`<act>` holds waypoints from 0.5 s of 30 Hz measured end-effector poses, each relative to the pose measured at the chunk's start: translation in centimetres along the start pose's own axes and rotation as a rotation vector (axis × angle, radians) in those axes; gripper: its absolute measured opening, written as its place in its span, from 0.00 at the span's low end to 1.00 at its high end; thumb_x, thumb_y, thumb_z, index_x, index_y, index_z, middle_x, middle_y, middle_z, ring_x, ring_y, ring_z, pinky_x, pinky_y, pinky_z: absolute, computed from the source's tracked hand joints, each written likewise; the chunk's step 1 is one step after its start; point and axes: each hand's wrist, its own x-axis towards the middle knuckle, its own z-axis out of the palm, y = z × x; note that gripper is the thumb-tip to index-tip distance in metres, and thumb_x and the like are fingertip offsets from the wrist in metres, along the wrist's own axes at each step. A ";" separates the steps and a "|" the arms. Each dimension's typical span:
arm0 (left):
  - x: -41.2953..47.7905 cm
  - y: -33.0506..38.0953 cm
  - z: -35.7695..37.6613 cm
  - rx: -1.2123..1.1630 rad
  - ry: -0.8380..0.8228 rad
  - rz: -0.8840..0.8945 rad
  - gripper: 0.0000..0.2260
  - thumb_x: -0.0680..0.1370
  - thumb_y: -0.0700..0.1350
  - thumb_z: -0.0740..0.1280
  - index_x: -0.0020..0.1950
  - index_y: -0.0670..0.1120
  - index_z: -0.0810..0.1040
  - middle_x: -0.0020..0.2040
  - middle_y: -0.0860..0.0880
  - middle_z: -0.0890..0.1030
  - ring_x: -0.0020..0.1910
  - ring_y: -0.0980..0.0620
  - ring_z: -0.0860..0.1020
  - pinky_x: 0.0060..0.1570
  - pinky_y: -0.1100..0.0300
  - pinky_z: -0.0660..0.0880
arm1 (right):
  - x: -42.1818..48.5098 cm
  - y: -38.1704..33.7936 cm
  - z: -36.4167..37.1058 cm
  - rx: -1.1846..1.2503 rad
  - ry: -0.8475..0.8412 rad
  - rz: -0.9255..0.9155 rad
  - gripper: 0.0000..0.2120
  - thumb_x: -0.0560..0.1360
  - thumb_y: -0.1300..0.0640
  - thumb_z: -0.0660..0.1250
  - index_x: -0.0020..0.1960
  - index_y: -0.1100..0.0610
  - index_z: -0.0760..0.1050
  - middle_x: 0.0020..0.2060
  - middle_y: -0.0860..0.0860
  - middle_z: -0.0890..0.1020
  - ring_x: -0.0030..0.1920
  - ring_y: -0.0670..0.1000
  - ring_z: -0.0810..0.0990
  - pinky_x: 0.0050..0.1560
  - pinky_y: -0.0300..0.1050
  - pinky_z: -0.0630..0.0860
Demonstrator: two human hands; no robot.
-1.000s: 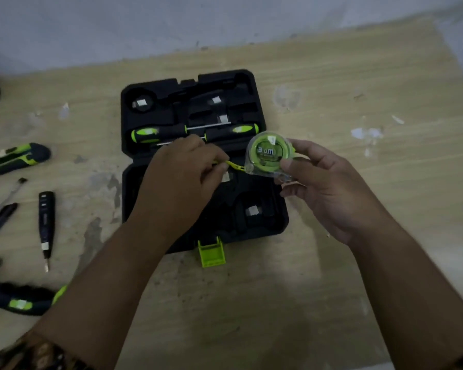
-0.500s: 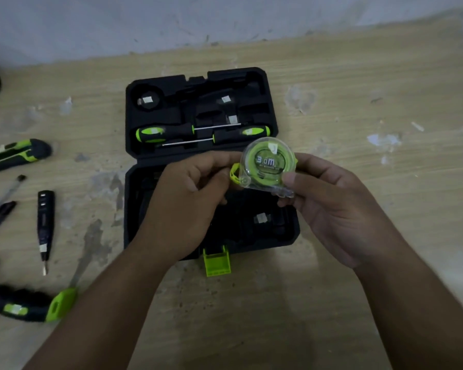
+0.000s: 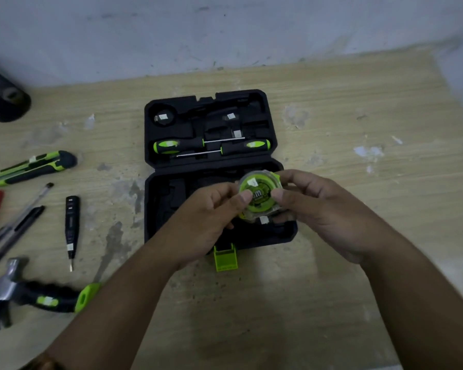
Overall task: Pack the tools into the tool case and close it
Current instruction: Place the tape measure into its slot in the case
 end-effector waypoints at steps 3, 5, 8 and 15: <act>0.3 -0.6 -0.2 0.077 -0.031 -0.071 0.12 0.81 0.53 0.62 0.53 0.48 0.80 0.48 0.49 0.86 0.51 0.48 0.82 0.47 0.57 0.74 | 0.3 0.1 0.2 -0.095 0.021 0.069 0.11 0.77 0.57 0.67 0.59 0.57 0.79 0.50 0.57 0.85 0.52 0.58 0.83 0.55 0.51 0.78; 0.5 -0.9 -0.1 0.119 -0.032 -0.099 0.11 0.81 0.53 0.62 0.53 0.49 0.80 0.48 0.48 0.86 0.50 0.47 0.82 0.47 0.57 0.76 | 0.4 0.1 0.3 -0.157 0.043 0.101 0.10 0.78 0.57 0.67 0.57 0.57 0.81 0.48 0.57 0.86 0.46 0.55 0.84 0.51 0.49 0.78; 0.7 -1.1 0.5 0.100 0.022 -0.108 0.09 0.80 0.51 0.64 0.53 0.49 0.80 0.46 0.49 0.86 0.47 0.51 0.83 0.45 0.58 0.78 | 0.3 0.0 0.6 -0.172 0.084 0.171 0.09 0.78 0.56 0.67 0.52 0.60 0.82 0.46 0.59 0.86 0.42 0.53 0.82 0.43 0.48 0.77; 1.3 -1.5 0.7 0.450 0.222 0.100 0.08 0.78 0.44 0.68 0.56 0.47 0.80 0.46 0.55 0.82 0.42 0.64 0.79 0.40 0.76 0.72 | 0.1 0.4 1.1 -0.180 0.243 0.262 0.10 0.76 0.56 0.70 0.47 0.63 0.80 0.42 0.64 0.84 0.37 0.56 0.79 0.34 0.45 0.75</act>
